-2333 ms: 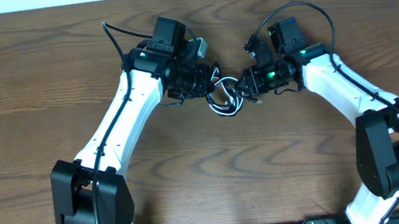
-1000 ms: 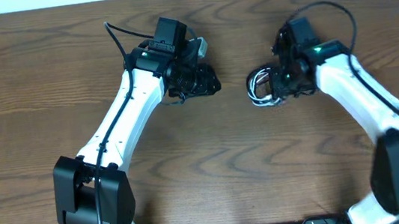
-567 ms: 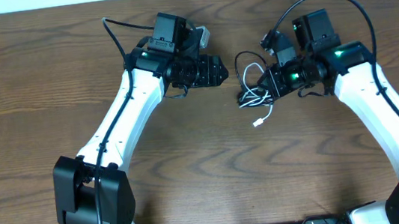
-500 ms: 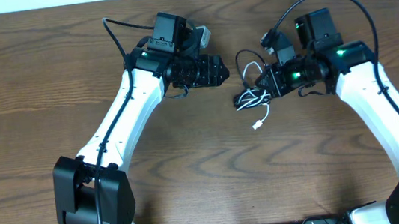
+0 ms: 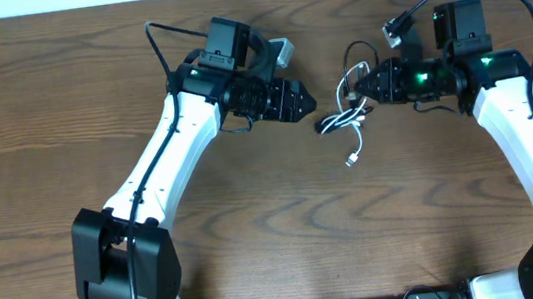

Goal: Untangle cables

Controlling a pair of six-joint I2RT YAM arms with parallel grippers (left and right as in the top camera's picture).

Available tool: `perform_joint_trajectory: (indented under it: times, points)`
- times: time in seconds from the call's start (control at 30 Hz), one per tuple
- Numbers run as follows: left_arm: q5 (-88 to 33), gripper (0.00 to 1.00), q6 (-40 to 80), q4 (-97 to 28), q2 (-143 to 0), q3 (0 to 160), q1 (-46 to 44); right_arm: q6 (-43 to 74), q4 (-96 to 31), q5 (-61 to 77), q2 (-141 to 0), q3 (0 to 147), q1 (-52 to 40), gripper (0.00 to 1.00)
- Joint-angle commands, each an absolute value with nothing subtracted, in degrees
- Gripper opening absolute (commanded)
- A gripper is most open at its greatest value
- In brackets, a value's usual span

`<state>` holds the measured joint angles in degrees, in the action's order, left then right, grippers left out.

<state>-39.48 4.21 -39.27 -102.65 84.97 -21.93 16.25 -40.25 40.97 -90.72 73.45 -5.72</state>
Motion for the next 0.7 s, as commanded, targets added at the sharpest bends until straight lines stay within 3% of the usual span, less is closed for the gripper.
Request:
perform_joint_trajectory:
  times: [0.0, 0.37, 0.67]
  points:
    - [-41.36, 0.71, -4.78, -40.95, -102.85, 85.23, -24.36, 22.52, -39.64, 39.18, -90.21, 74.52, -6.76, 0.01]
    - [-37.52, 0.71, -10.85, -40.99, -109.08, 85.23, -26.50, 19.35, -40.10, 45.41, -90.21, 74.52, -5.87, 0.01]
    - [-38.59, 0.71, -11.16, -33.98, -113.10, 85.23, -26.61, 17.45, -41.41, 47.37, -90.21, 74.52, -5.65, 0.01]
